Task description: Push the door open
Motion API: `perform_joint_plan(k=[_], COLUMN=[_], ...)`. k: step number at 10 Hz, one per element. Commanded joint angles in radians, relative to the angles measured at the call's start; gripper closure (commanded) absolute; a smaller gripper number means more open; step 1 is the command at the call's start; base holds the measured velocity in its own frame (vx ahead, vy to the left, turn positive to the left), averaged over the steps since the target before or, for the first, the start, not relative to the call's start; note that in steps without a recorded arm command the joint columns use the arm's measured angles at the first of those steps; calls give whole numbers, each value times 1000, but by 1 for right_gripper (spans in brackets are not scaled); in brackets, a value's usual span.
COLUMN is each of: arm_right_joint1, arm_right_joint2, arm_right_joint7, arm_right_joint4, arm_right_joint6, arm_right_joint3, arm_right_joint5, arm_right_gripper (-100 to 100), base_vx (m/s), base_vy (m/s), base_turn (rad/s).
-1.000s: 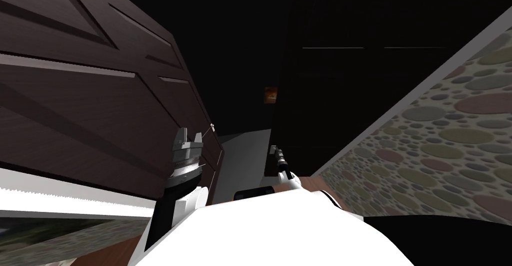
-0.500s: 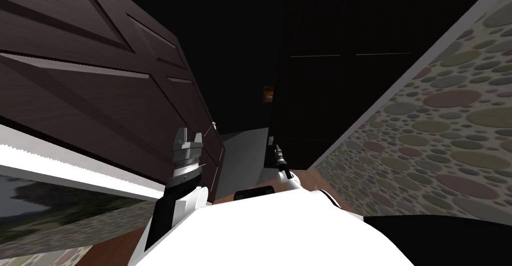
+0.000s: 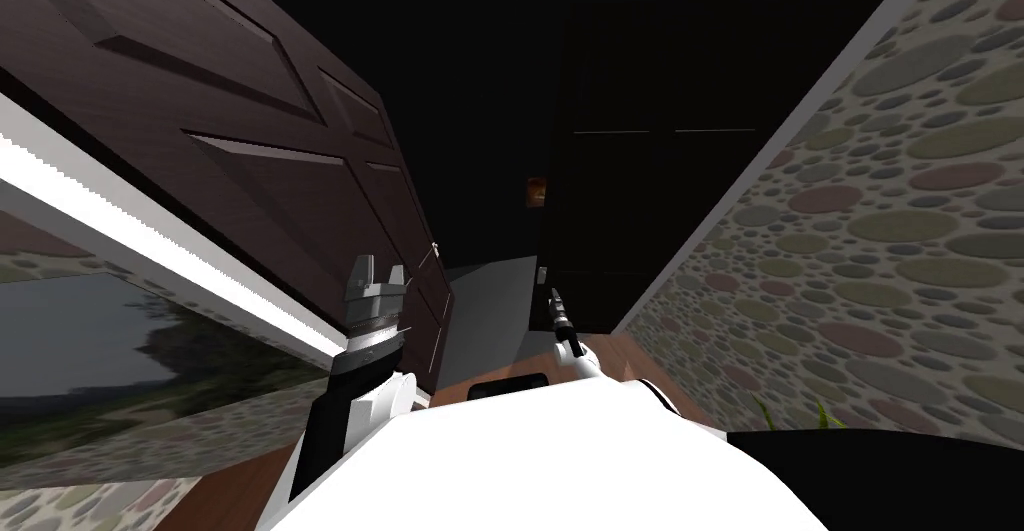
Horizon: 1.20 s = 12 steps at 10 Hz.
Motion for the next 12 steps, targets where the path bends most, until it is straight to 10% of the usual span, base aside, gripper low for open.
perform_joint_plan(k=[1, 10, 11, 12], arm_right_joint1=[-1, 6, 6, 6], arm_right_joint2=[-2, -2, -2, -2], arm_right_joint7=[1, 8, 8, 8], arm_right_joint4=[4, 8, 8, 8], arm_right_joint6=[-5, -24, -24, -24], arm_right_joint3=[-2, -15, -15, -15], arm_right_joint5=[-1, -9, -9, -9], arm_right_gripper=[-100, -100, 100, 100], base_vx=[171, 197, -19, -34], base_vy=[-18, -28, 6, 7], base_turn=[21, 27, -6, 7])
